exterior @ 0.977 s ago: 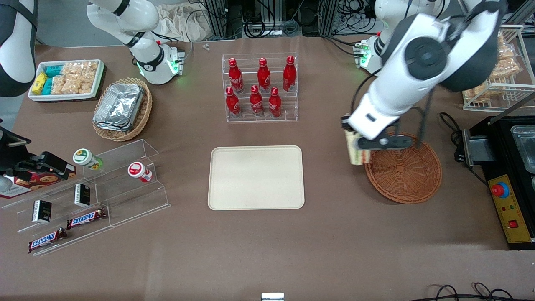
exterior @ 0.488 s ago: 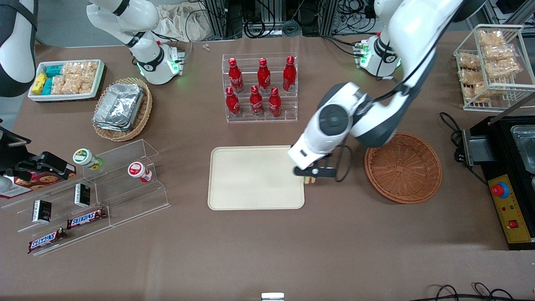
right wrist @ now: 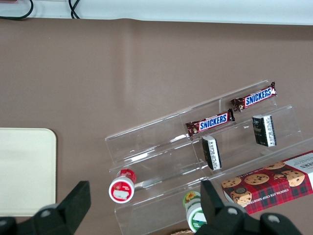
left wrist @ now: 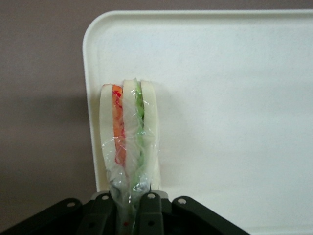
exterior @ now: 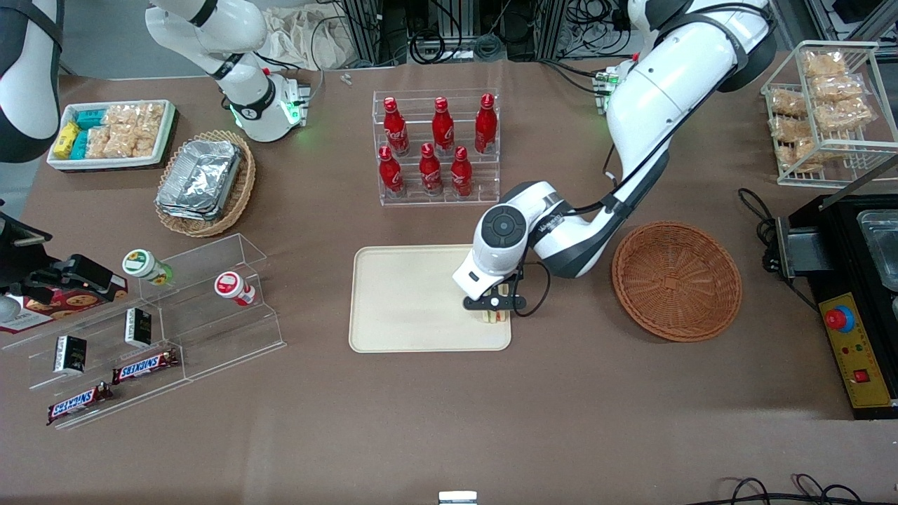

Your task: Place sandwich from basket to tray

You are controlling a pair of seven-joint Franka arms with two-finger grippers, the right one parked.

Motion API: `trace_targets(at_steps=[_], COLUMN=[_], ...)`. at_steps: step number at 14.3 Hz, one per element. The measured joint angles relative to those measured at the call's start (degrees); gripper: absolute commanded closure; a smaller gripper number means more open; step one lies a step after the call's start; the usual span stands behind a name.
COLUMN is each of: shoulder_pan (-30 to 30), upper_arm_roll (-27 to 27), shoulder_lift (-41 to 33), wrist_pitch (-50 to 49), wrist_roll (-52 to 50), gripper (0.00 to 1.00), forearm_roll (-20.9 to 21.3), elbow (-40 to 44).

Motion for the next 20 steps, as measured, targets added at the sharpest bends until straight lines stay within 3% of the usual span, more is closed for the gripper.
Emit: trace_targets(at_steps=[1, 2, 8, 11, 13, 16, 20], shoulder_pan=[-0.01, -0.01, 0.04, 0.38, 1.72, 9.74, 12.19], upper_arm_roll=[-0.01, -0.05, -0.22, -0.38, -0.3, 0.25, 13.38], shoulder_lift=[0.32, 0.42, -0.38, -4.73, -8.89, -16.58, -26.49], wrist_pitch=[0.46, 0.63, -0.15, -9.36, -16.97, -24.14, -32.71], wrist_roll=[-0.01, -0.01, -1.37, -2.07, 0.61, 16.87, 38.4], gripper=[0.17, 0.0, 0.0, 0.0, 0.0, 0.0, 0.0], forearm_roll=[0.63, 1.07, 5.59, 4.85, 1.57, -7.48, -18.25], elbow=[0.06, 0.11, 2.38, 6.41, 9.83, 11.4, 10.38])
